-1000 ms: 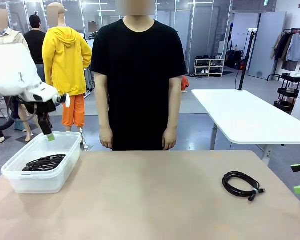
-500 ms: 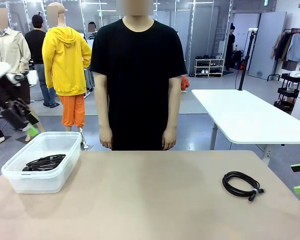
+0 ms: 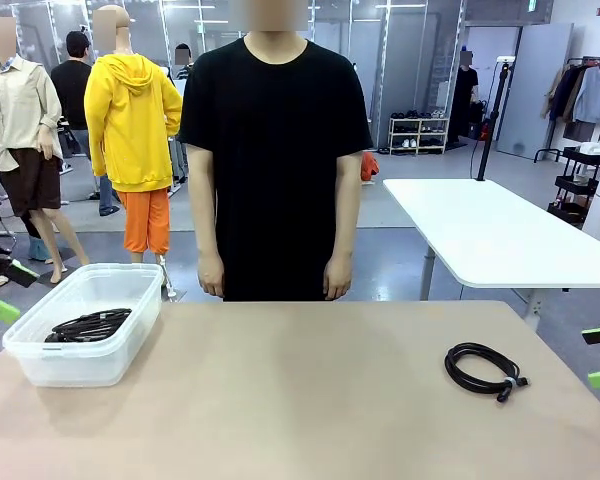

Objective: Organize and store the cables.
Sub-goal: Place the USB Extension Cable into the Organizing box.

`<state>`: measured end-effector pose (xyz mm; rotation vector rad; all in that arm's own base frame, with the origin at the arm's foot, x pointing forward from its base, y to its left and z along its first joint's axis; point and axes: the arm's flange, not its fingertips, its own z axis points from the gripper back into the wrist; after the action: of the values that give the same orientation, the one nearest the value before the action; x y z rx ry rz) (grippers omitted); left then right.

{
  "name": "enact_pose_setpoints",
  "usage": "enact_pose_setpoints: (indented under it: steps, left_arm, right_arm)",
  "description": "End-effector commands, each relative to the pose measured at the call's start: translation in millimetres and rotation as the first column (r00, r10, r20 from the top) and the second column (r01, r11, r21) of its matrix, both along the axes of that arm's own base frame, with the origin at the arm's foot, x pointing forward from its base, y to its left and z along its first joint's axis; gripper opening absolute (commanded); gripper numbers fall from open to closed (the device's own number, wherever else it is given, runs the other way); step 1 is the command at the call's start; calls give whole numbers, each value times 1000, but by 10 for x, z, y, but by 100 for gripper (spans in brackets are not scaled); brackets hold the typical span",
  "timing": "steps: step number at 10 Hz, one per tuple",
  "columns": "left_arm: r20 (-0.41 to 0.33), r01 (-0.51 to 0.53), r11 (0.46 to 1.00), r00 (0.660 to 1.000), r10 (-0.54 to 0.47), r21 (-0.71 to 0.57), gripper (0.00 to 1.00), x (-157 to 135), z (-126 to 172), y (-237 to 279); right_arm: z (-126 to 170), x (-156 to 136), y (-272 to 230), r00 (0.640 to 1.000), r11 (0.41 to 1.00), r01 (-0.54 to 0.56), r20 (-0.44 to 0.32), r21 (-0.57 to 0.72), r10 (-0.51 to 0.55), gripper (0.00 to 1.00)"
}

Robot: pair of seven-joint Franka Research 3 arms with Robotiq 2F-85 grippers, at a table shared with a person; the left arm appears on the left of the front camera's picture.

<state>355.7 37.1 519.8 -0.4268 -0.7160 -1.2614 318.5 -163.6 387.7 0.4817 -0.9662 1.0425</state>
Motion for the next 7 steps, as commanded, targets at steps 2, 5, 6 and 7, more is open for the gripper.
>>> enact_pose_setpoints:
  steps: [2, 5, 6, 7]
  left_arm:
    - [89, 74, 990, 994, -63, -118, 100, 148, -259, 88]
    - [61, 46, 995, 997, -41, -86, 100, 5, -184, 114]
    - [61, 46, 995, 997, -41, -86, 100, 5, -184, 114]
    - [61, 46, 995, 997, -41, -86, 100, 5, -184, 114]
  right_arm:
    - [16, 5, 21, 1000, 1000, 17, -9, 13, -17, 100]
    - [16, 5, 21, 1000, 1000, 17, -9, 13, -17, 100]
    - [16, 5, 21, 1000, 1000, 17, -9, 13, -17, 100]
    - [16, 5, 21, 1000, 1000, 17, -9, 13, -17, 100]
